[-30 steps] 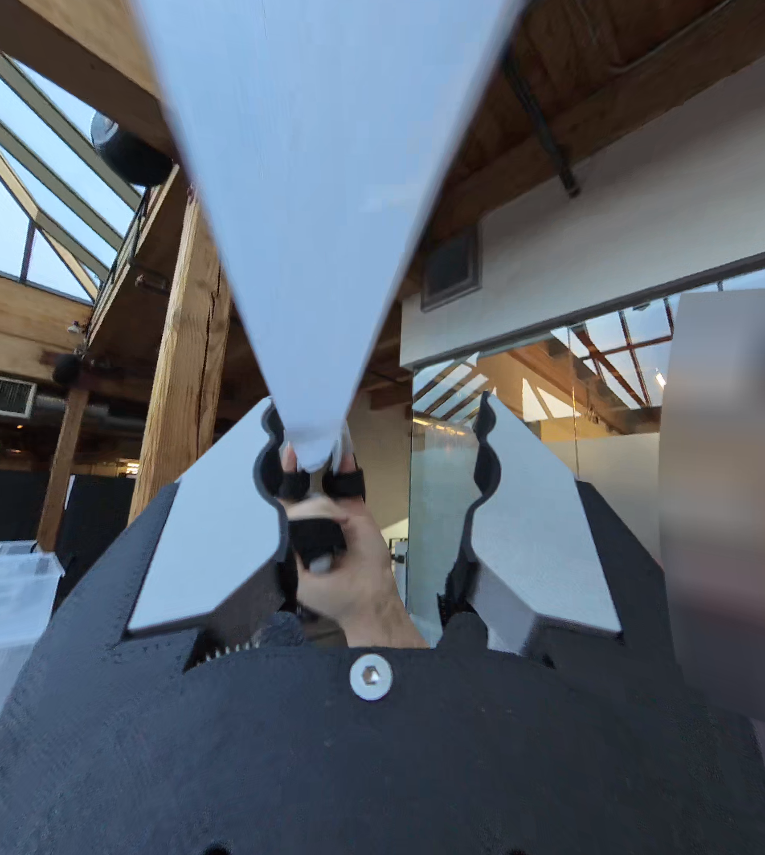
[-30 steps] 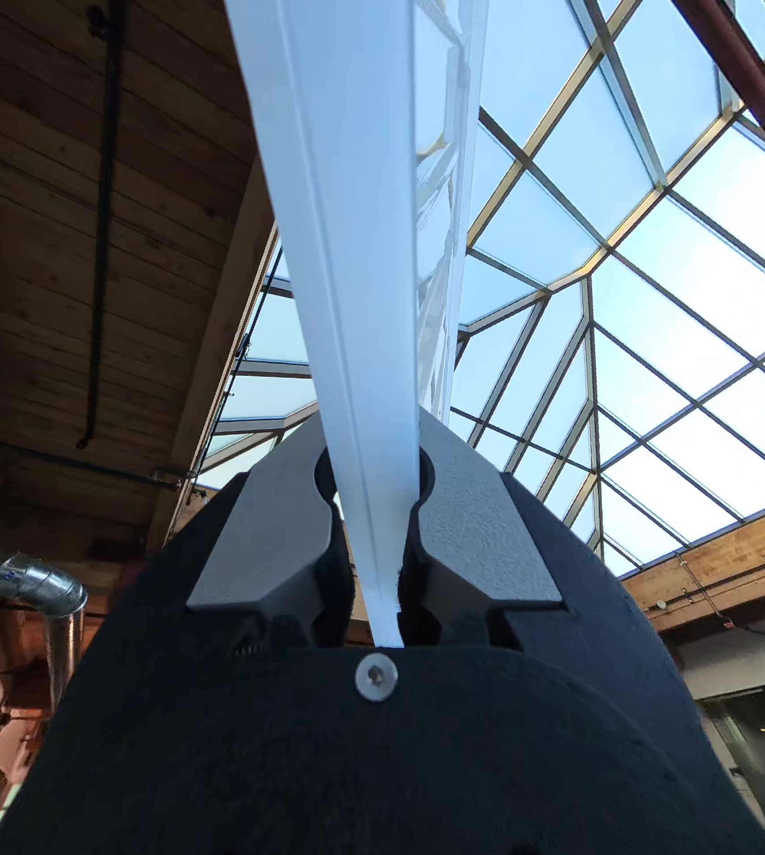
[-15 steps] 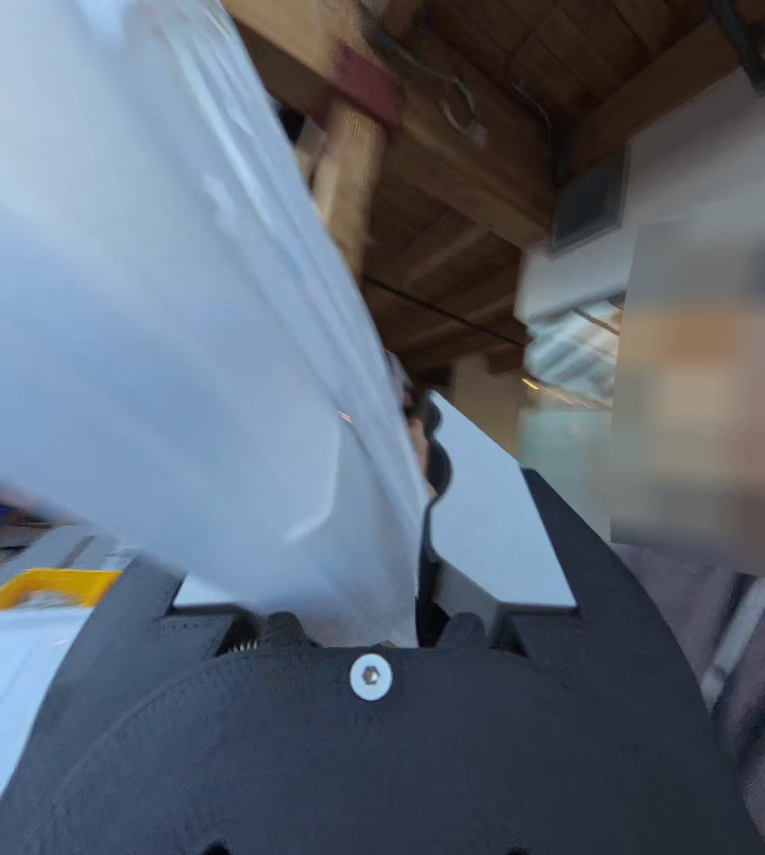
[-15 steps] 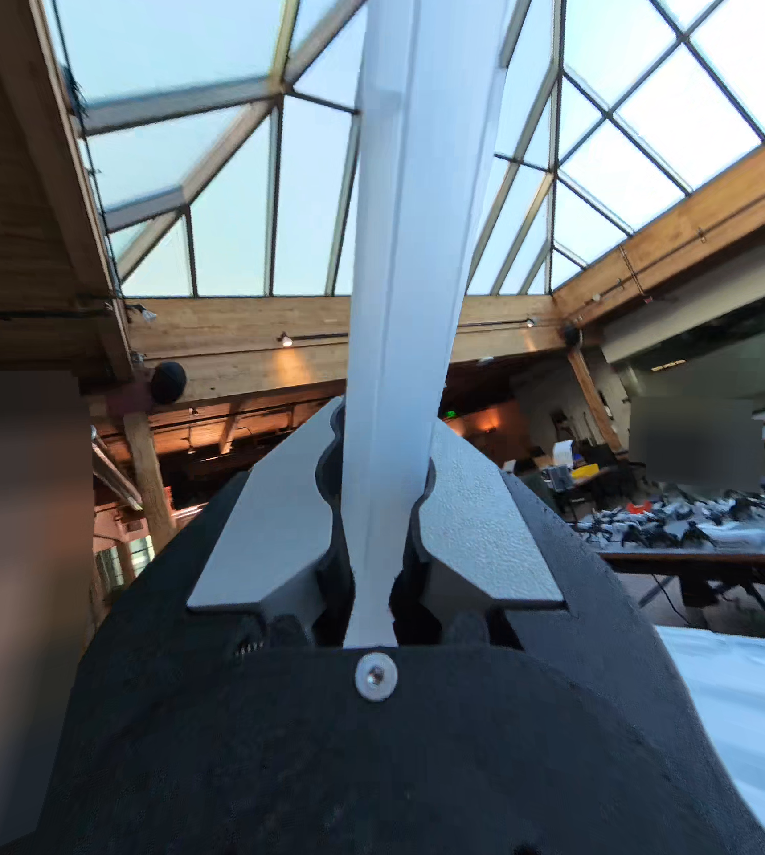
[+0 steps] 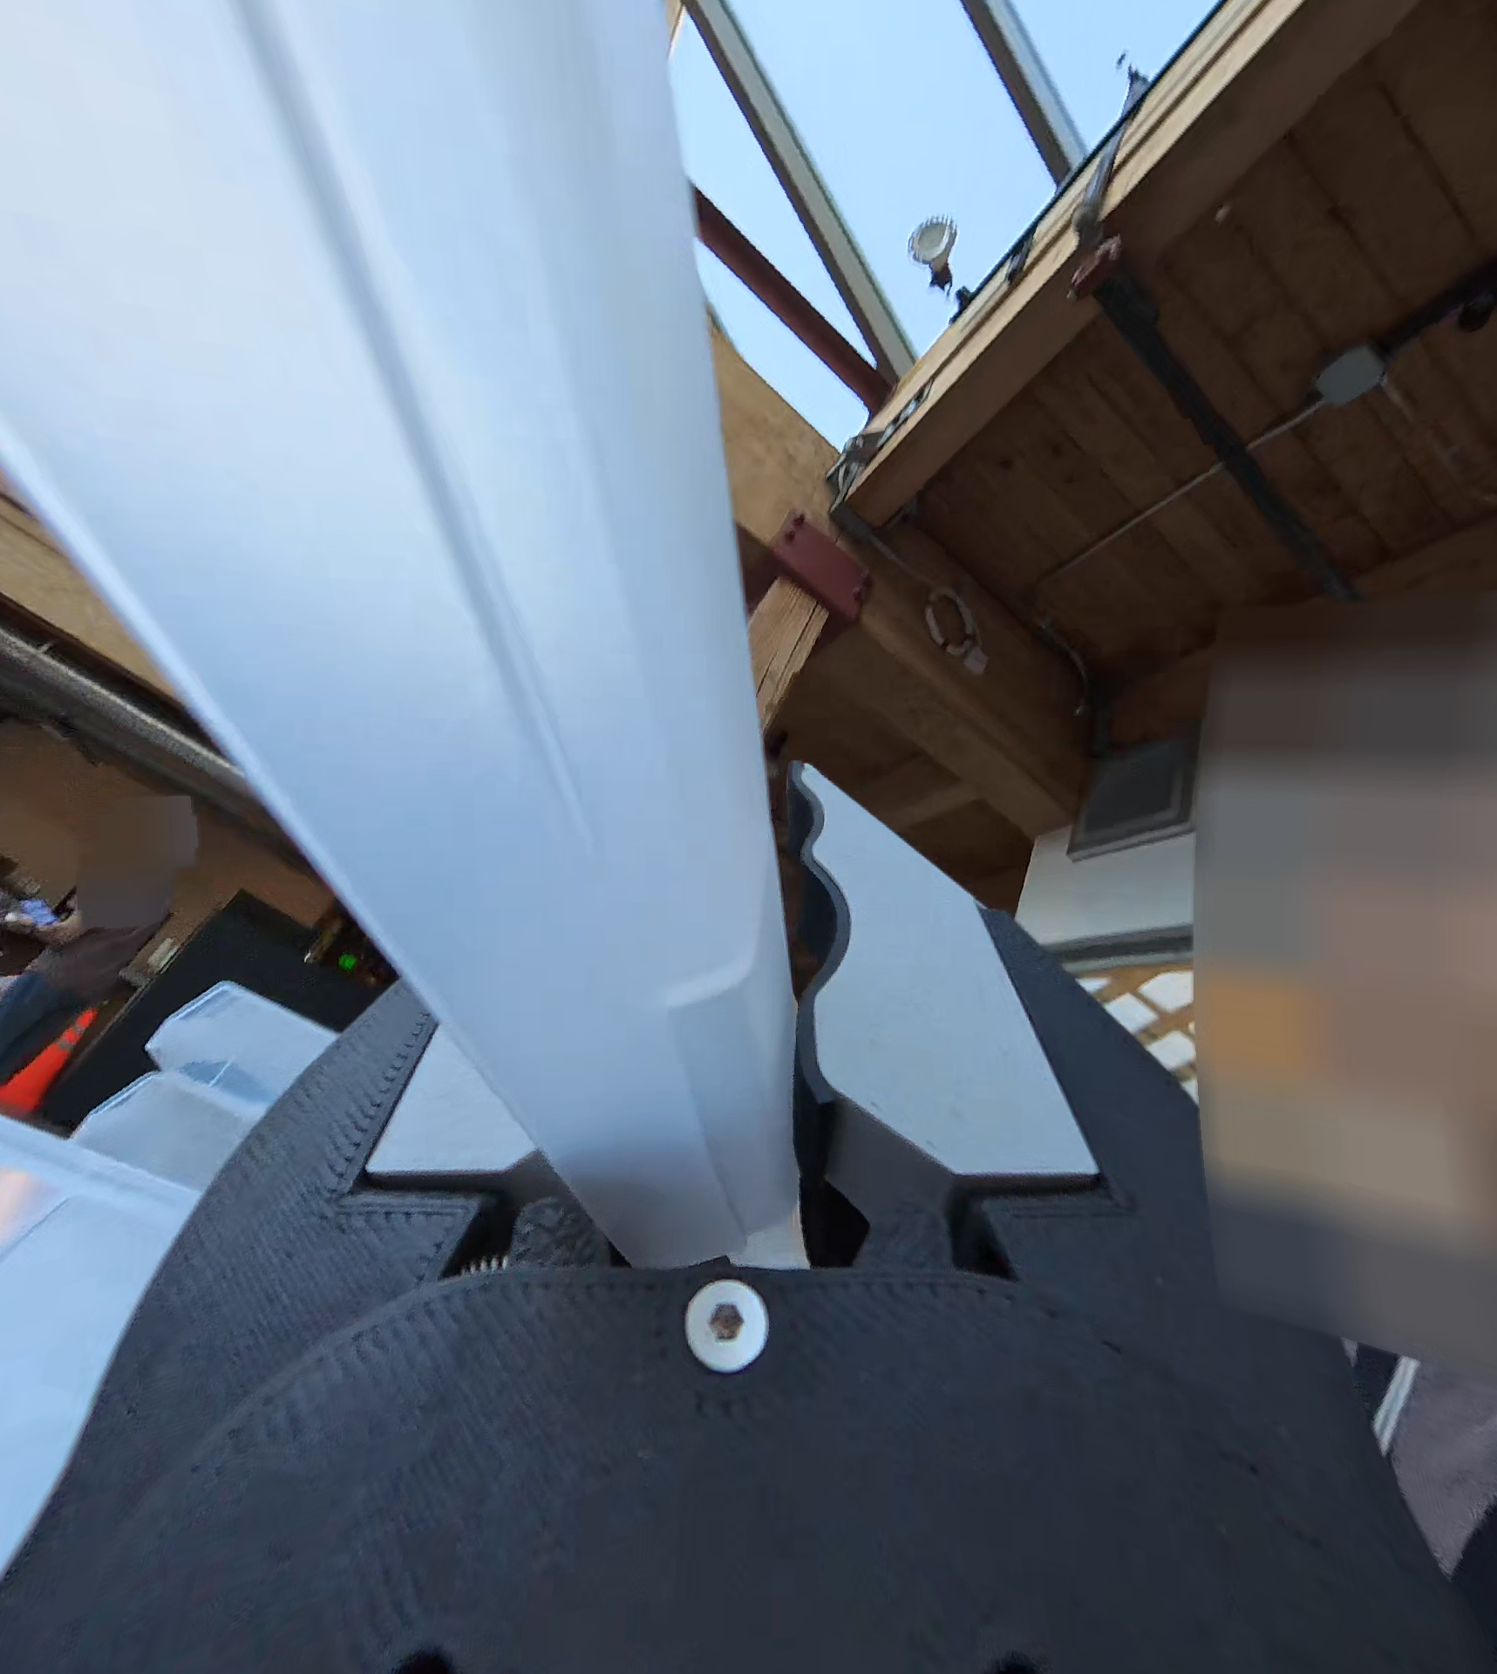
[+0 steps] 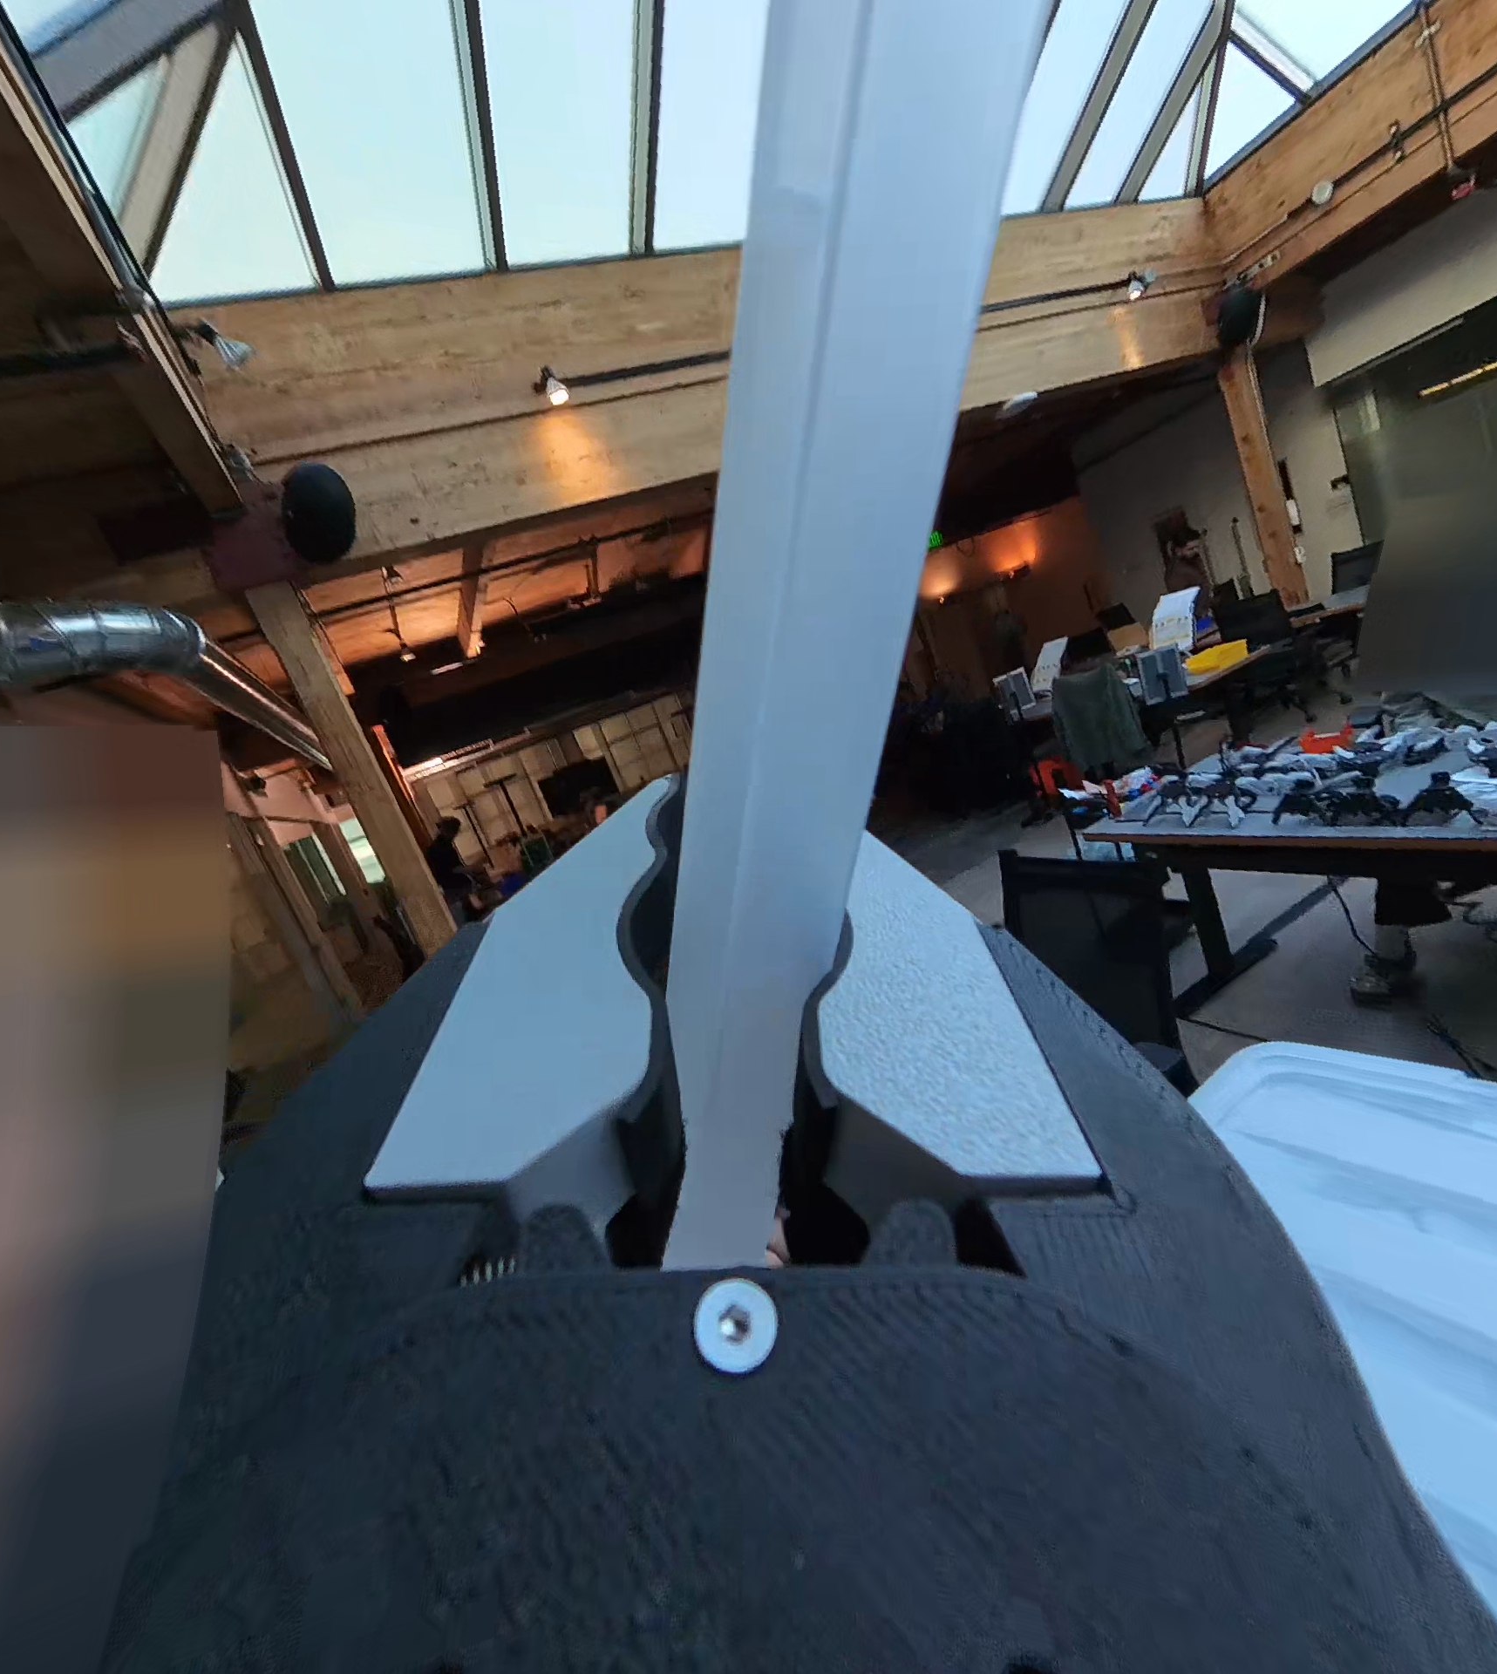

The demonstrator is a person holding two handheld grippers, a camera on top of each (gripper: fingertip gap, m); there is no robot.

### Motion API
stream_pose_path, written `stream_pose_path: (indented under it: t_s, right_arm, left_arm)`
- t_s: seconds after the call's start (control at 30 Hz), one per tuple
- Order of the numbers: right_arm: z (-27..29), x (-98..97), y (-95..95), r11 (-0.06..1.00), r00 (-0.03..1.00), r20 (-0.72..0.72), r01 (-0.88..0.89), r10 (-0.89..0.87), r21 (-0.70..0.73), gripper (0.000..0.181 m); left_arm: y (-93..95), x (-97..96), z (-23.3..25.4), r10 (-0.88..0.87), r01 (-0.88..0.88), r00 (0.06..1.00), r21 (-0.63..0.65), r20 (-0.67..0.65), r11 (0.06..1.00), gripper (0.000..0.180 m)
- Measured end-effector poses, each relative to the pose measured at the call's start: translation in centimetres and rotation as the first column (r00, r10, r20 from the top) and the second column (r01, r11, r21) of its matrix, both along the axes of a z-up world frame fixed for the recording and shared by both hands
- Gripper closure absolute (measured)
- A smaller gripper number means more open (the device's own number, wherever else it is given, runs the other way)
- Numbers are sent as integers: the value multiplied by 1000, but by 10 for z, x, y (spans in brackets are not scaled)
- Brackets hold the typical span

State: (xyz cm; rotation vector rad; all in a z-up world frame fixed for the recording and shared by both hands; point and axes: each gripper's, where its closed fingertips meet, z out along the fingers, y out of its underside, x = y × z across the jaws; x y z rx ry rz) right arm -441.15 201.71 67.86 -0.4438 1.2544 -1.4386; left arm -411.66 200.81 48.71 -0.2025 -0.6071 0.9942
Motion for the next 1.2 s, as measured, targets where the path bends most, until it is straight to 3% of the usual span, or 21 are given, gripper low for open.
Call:
stream_pose_path:
  t_s: [0.03,0.1,0.13,0.17,0.2,0.27,0.3,0.33,0.4,0.47,0.53,0.67,0.73,0.77,0.87,1.0,1.1,1.2]
  right_arm:
    - [23,15,-10,1000,999,-53,8,-7,19,164]
    - [85,63,-32,999,955,-294,51,-45,15,151]
    - [106,78,-48,985,857,-493,170,-149,-2,138]
    - [126,76,-61,929,685,-656,362,-317,-71,126]
    - [152,75,-55,849,504,-716,469,-483,-243,127]
    - [209,73,-6,534,176,-530,528,-829,-660,114]
    - [222,78,30,368,66,-384,475,-921,-800,98]
    - [214,89,63,300,29,-314,393,-949,-869,96]
    - [158,131,105,378,132,-357,220,-925,-899,85]
    - [100,147,94,302,-97,-301,-2,-949,-953,69]
    - [62,158,60,192,-259,-126,-250,-958,-949,60]
    - [33,142,7,204,-468,-5,-375,-884,-904,73]
    - [49,134,18,42,-512,204,-428,-834,-903,110]
    - [56,140,30,-58,-485,309,-465,-818,-883,128]
    - [55,150,41,-121,-442,403,-541,-801,-832,146]
    - [55,156,48,-159,-396,452,-586,-799,-794,154]
    - [70,142,44,-109,-499,440,-561,-746,-821,144]
    - [81,141,47,-96,-494,473,-611,-730,-786,150]
  left_arm:
    - [-5,0,0,10,-9,999,26,-53,1000,165]
    - [-16,1,14,38,-22,977,75,-212,997,164]
    - [-23,3,24,37,-7,952,100,-304,995,164]
    - [-30,5,36,43,3,925,121,-376,993,164]
    - [-37,4,50,69,-12,905,137,-420,991,164]
    - [-47,2,82,128,-47,865,175,-485,983,165]
    - [-51,0,98,131,-32,843,195,-521,980,165]
    - [-53,-1,117,144,-34,830,208,-538,978,165]
    - [-57,-3,156,190,-78,832,229,-521,970,165]
    - [-64,-2,191,168,-60,839,219,-517,974,165]
    - [-70,-3,214,165,-68,865,216,-475,974,166]
    - [-53,0,234,140,-47,881,211,-452,976,164]
    - [-41,-7,234,134,-37,887,222,-441,974,164]
    - [-33,-13,233,121,-24,891,222,-437,975,164]
    - [-19,-23,234,88,9,910,232,-406,973,164]
    - [-13,-23,241,105,-22,930,233,-351,972,164]
    - [-13,-30,241,88,18,930,283,-357,959,164]
    - [-14,-36,243,78,40,928,305,-364,952,165]
